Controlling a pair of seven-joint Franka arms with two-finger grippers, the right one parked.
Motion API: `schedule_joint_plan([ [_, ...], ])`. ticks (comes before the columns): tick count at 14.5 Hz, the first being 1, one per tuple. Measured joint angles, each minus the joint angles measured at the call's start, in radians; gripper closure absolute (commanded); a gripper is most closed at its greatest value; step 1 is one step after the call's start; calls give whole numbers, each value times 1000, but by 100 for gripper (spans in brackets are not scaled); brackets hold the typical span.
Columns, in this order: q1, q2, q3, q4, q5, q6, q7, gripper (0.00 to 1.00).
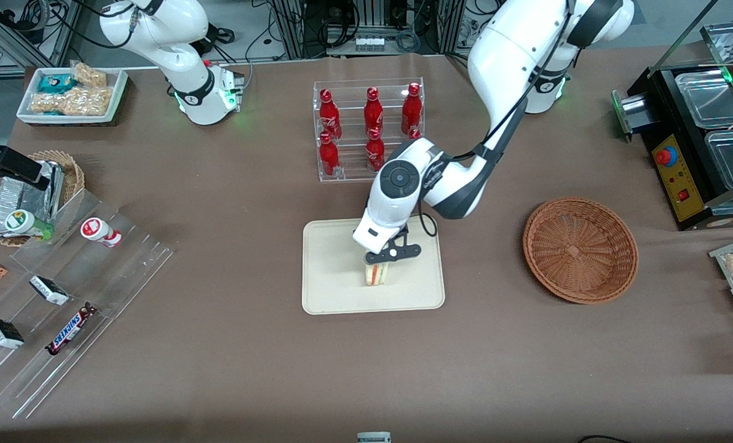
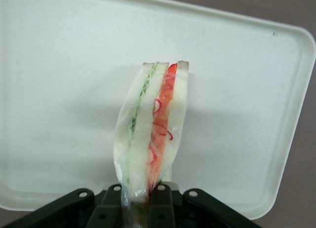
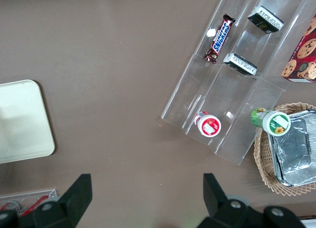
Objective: Place sandwich from basket to tray
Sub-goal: 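Lower the sandwich onto the tray and open the left gripper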
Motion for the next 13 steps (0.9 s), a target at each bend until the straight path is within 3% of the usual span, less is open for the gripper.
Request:
schedule_joint_plan([
  [1,-8,11,0,3,15,0,0,86],
  [2,-14,21,0,4,26,0,0,59],
  [3,-16,28,0,4,30,2,0,1],
  [9,-16,17,5,45,33,12,-59,0],
  [13,-2,-128,49,72,35,-127,-94,0],
])
